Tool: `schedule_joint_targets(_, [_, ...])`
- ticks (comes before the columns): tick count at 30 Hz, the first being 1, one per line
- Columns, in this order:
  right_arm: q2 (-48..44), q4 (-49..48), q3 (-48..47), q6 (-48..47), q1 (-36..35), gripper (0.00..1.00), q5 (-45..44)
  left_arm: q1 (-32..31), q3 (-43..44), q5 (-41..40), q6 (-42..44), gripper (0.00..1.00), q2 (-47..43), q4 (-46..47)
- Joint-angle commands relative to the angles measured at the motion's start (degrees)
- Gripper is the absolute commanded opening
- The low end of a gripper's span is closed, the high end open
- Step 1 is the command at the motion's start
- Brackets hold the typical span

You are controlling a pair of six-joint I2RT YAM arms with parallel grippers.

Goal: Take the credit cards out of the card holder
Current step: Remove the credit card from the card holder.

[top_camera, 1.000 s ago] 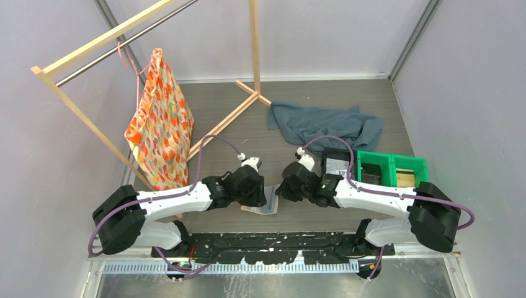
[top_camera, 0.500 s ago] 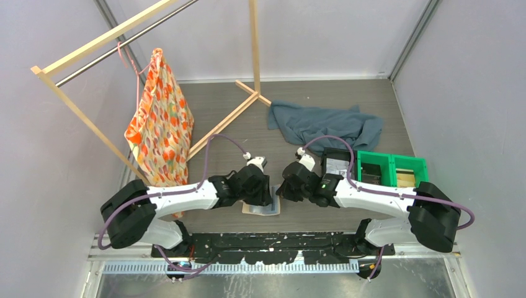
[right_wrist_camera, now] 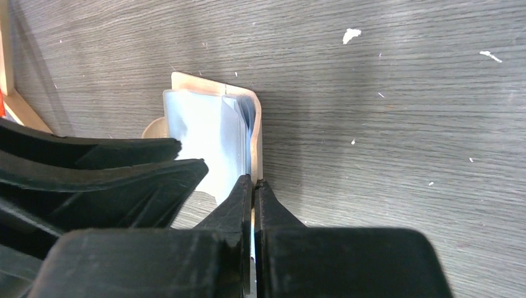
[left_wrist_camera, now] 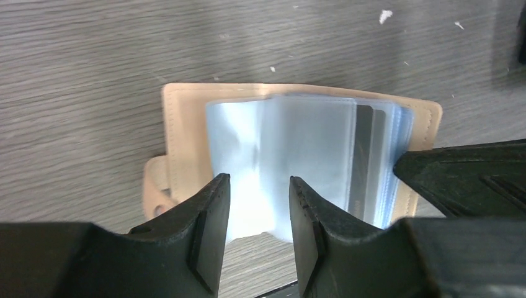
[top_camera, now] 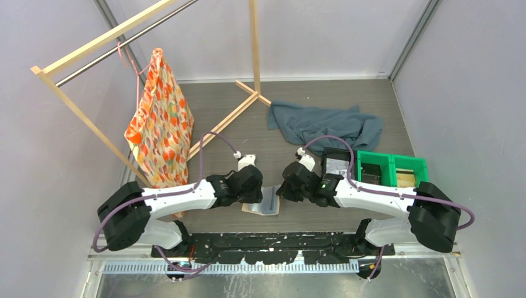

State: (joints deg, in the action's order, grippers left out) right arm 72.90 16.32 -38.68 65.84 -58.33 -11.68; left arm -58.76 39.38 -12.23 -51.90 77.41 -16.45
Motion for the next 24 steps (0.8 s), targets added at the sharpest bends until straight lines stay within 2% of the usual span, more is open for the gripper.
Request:
schedule_joint_targets(1, [-1.59, -1.54, 0.49, -0.49, -0.08, 0.01, -1.06, 0.91, -1.49, -7.03, -2.63, 0.41, -5.17, -3.76])
schedule_joint_targets(7, [-3.58, 2.47, 0.48, -1.29, -0.01, 0.04, -3.37, 3.86, -3.49, -4.98, -1.59, 0.41, -7.80, -3.55])
schedule_joint_targets(11, [-5.19, 2.85, 1.01, -2.15, -0.04, 0.01, -3.83, 1.27, -4.24, 1.51, 3.95, 0.43, -12.16, 2.77])
schedule_joint_targets(18, [-4.29, 2.84, 0.03, -3.27, -0.04, 0.01, -3.35, -1.89, 1.17, 10.01, 12.59, 0.46, -8.48, 0.90])
schedule_joint_targets(21, [-4.04, 2.84, -0.21, -3.41, -0.06, 0.01, -3.32, -2.16, 0.59, 17.88, 13.77, 0.53, -8.71, 4.88])
schedule_joint_targets(24, [-3.73, 1.99, -0.28, -3.31, -0.04, 0.01, -3.20, -3.69, 0.36, 14.84, 16.88, 0.60, -8.81, 6.75])
